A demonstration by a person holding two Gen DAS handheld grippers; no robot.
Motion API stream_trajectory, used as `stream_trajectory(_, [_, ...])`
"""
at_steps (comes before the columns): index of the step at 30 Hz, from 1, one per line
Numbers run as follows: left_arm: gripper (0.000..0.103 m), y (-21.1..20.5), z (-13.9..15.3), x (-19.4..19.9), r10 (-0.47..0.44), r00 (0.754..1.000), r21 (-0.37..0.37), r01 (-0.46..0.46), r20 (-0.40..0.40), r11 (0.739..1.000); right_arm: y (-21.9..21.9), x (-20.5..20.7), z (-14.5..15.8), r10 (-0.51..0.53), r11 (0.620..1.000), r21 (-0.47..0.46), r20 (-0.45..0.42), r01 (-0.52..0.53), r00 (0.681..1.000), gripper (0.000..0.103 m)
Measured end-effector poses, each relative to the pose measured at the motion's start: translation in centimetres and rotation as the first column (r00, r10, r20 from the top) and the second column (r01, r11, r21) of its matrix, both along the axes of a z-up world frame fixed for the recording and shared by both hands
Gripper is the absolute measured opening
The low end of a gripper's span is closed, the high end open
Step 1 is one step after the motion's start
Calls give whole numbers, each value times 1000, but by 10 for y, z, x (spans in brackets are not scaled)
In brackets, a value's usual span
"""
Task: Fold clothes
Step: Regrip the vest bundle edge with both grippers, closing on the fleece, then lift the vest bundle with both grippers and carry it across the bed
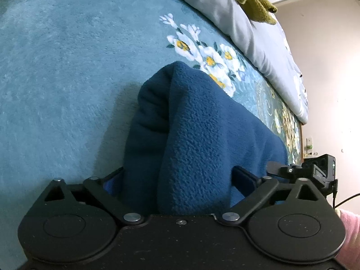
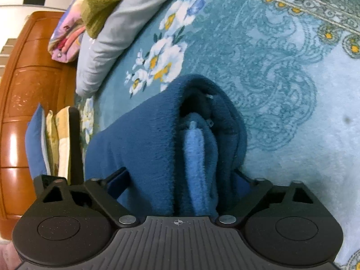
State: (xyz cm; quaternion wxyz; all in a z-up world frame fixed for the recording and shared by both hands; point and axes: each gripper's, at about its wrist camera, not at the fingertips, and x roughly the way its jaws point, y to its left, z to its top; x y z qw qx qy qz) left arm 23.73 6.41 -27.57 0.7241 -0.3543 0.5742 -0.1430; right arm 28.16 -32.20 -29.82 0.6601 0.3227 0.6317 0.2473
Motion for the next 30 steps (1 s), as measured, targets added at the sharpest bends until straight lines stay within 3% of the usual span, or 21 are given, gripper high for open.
stream_trajectory(8, [65,-4,21,-3,10,1000,24,-10,-1,1000,7,-2,31,22,998,-62,27,-20,999,65])
stream_trajectory(18, [61,-22,83,-25,-13,998,-15,14,62,1000,-8,-22,110,-12,996,-86,109,22,994,64])
stream_trajectory(25, [61,-51,138,-39,-17,984,-44,25,180,999,-39,-54,184,-55,991,-105,204,77,977,64])
stream_trajectory(30, [61,-93,175,-49,-26,966,-41,38,258,998,-77,-75,228,-75,988,-108,268,107,960,64])
